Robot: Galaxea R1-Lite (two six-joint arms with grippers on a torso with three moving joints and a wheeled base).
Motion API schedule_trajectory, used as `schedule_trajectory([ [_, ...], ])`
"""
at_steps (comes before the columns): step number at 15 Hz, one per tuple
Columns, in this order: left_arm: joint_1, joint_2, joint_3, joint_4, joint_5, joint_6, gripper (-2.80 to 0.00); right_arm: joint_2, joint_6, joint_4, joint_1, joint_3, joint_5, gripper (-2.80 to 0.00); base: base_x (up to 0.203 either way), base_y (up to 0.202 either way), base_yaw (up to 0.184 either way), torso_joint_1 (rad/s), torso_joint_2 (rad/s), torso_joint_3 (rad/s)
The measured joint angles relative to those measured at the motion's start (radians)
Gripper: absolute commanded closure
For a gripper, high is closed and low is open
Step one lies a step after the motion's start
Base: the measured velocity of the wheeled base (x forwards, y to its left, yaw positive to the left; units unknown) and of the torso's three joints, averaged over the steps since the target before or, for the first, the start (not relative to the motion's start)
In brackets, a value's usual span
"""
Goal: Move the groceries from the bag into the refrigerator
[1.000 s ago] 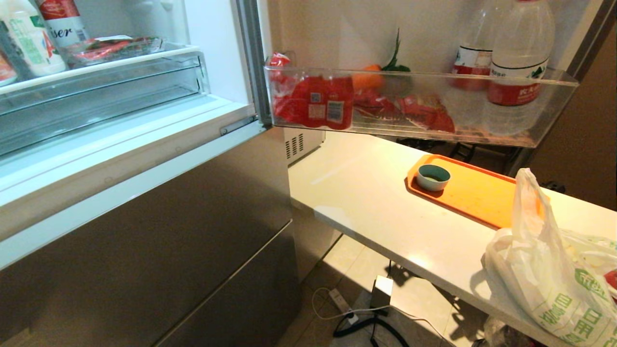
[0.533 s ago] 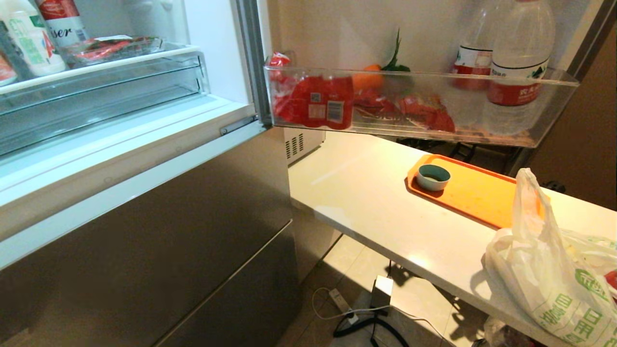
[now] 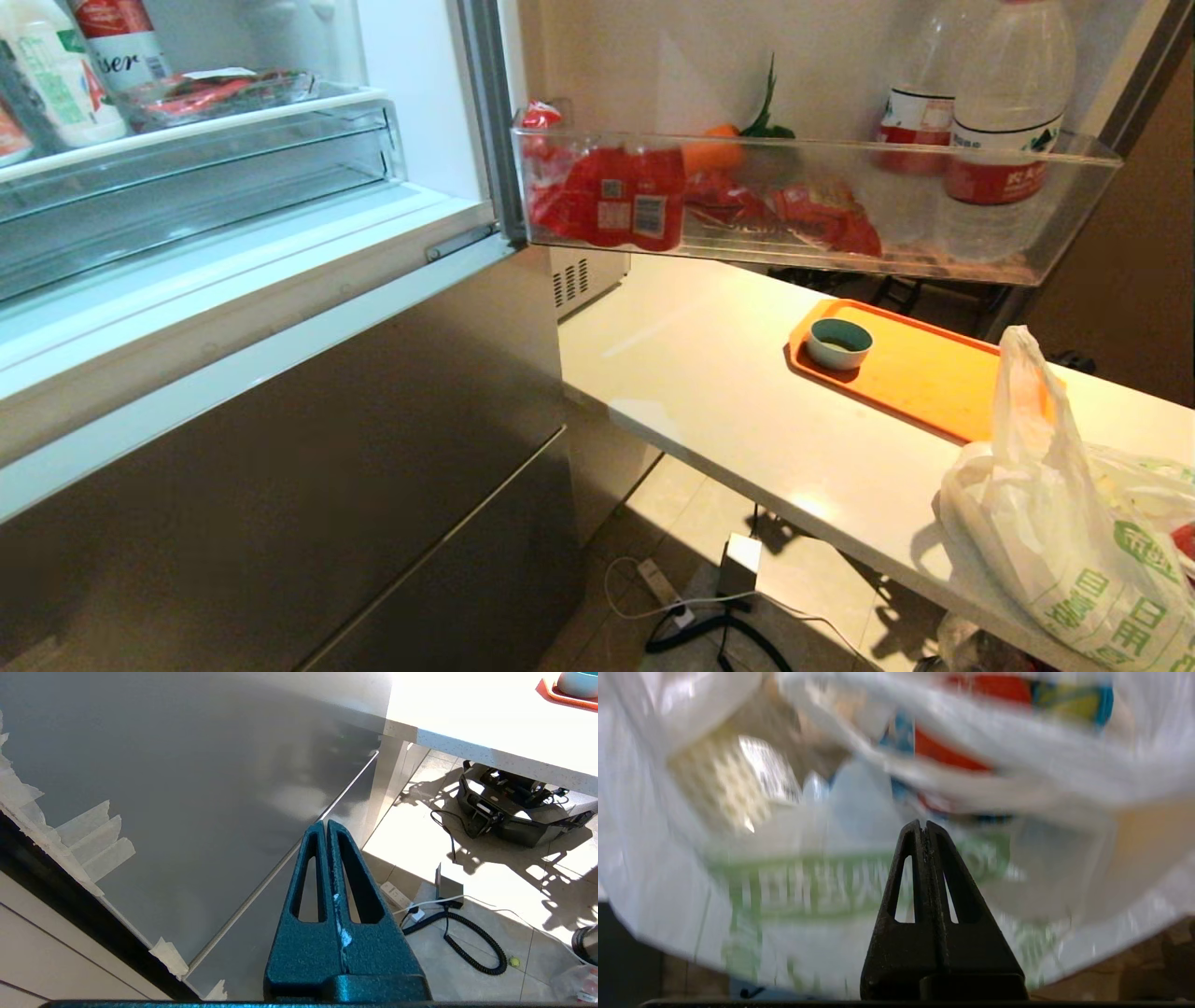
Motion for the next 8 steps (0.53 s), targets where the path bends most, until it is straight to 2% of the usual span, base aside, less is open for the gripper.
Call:
schedule_trajectory([
  [4,0.0,0.0,0.0,0.0,0.0,0.0,0.0,0.096,-0.02,0.007,0.0,-0.08,0.002,0.0,0.0,0.0,0.0,0.0,0.0,0.0],
  [7,0.0,0.0,0.0,0.0,0.0,0.0,0.0,0.169,-0.047,0.025,0.001,-0.134,0.102,0.0,0.0,0.0,0.0,0.0,0.0,0.0],
  [8,0.0,0.0,0.0,0.0,0.0,0.0,0.0,0.194,-0.046,0.048,0.0,-0.161,0.113,0.0,0.0,0.0,0.0,0.0,0.0,0.0],
])
